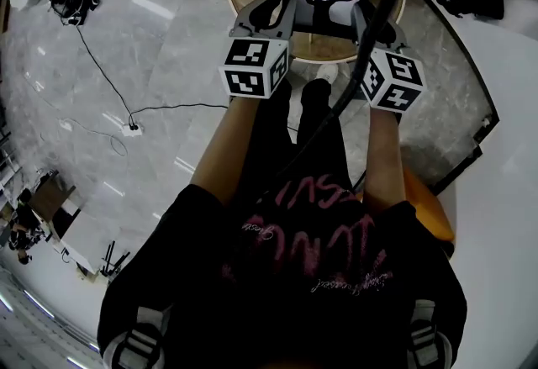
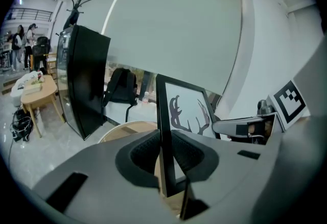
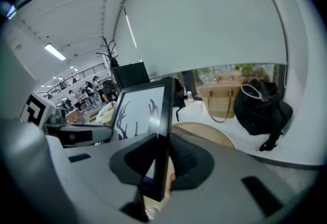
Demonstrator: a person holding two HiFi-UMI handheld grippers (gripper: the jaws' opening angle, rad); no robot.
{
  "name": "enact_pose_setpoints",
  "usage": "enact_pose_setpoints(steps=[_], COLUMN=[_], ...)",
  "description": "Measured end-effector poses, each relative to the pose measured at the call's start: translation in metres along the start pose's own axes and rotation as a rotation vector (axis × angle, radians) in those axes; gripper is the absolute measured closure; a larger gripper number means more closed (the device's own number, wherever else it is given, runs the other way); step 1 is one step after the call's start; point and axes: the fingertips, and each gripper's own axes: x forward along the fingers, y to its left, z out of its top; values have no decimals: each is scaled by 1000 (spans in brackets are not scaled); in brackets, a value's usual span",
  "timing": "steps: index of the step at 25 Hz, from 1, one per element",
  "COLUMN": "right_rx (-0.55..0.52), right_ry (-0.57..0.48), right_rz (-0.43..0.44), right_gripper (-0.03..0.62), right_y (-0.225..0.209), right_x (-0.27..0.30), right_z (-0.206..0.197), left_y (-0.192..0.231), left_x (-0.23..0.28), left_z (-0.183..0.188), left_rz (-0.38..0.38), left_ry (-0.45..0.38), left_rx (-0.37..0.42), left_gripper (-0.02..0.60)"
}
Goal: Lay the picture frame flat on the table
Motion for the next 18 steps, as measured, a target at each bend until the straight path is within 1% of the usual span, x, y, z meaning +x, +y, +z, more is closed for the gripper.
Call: enact_pose_setpoints(steps=[2, 7, 13, 18], right_rx=[5, 14, 26, 28], right_ry=[19, 52, 73, 97], right_rz=[4, 12, 9, 10], right_gripper=[511, 511, 511, 511], right_y=[-3, -7, -10, -9], right_x=[6, 19, 25, 38], right_z=[-16, -42, -66, -87], left_y=[2, 10, 14, 26], left_x=[4, 13, 18, 25], left_z=[-17, -45, -70, -93], left_rz=[7, 25, 34, 44], left_ry=[16, 48, 72, 95], left_rx=[-15, -39, -56, -76], left_gripper=[512, 512, 512, 512])
